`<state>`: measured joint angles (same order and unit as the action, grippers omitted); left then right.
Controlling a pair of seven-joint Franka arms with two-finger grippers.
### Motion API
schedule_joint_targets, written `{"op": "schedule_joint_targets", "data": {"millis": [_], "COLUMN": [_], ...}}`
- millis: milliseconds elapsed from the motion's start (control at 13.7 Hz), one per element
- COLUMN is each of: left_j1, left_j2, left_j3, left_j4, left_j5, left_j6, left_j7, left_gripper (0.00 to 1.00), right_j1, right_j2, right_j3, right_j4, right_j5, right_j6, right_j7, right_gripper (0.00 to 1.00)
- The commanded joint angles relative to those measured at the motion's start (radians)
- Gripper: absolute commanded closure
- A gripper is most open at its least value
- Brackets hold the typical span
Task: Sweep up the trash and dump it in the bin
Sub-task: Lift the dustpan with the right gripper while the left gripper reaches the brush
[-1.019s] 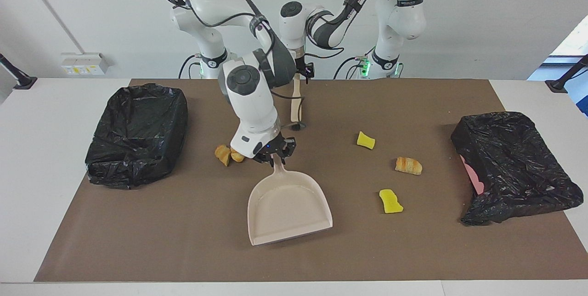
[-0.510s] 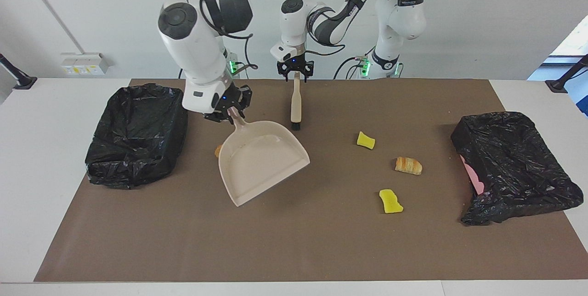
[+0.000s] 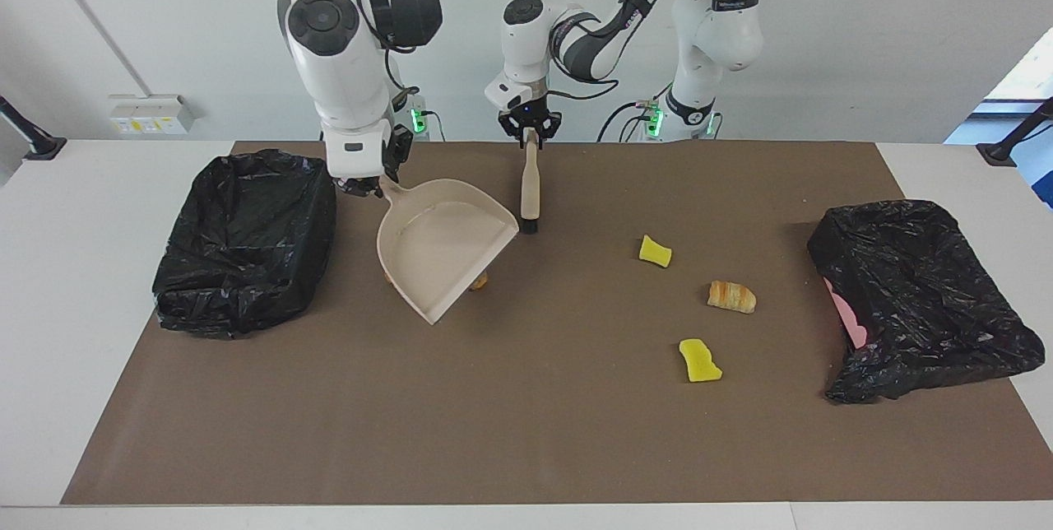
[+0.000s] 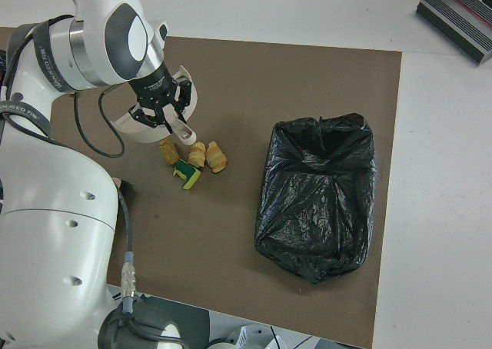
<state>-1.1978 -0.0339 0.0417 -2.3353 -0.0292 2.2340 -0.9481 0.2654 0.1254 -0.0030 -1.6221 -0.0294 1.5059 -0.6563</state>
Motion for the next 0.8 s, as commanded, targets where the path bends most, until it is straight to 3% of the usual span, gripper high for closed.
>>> {"op": "schedule_joint_targets", "data": {"millis": [0, 73, 146, 510, 728], "left_j1": [0.001, 0.001, 0.004, 0.127, 0.22], "left_j2": [-0.015, -0.015, -0.017, -0.032, -0.02], "left_j3": [0.003, 0.004, 0.007, 0.012, 0.014], "left_j4": [-0.003, -0.001, 0.002, 0.102, 0.12], "left_j5": [-0.006, -0.008, -0.008, -0.005, 0.006], "left_j6": [-0.037, -0.042, -0.047, -0.2, -0.218], "left_j7": [-0.006, -0.009, -0.008, 0.014, 0.083], "left_gripper": [0.8, 0.94, 1.0, 1.0, 1.0], "right_j1": [-0.009, -0.009, -0.008, 0.009, 0.043], "right_j2": [-0.038, -0.036, -0.039, -0.046, -0.049], "right_j3": [0.005, 0.005, 0.005, 0.011, 0.011], "right_j4": [-0.059, -0.065, -0.079, -0.126, -0.183], "right_j5": [-0.021, -0.021, -0.021, -0.021, -0.023], "right_j6": [0.042, 0.046, 0.059, 0.098, 0.148], "right_j7": [-0.065, -0.063, -0.063, -0.063, -0.054], "right_gripper": [1.0, 1.0, 1.0, 1.0, 1.0]}}
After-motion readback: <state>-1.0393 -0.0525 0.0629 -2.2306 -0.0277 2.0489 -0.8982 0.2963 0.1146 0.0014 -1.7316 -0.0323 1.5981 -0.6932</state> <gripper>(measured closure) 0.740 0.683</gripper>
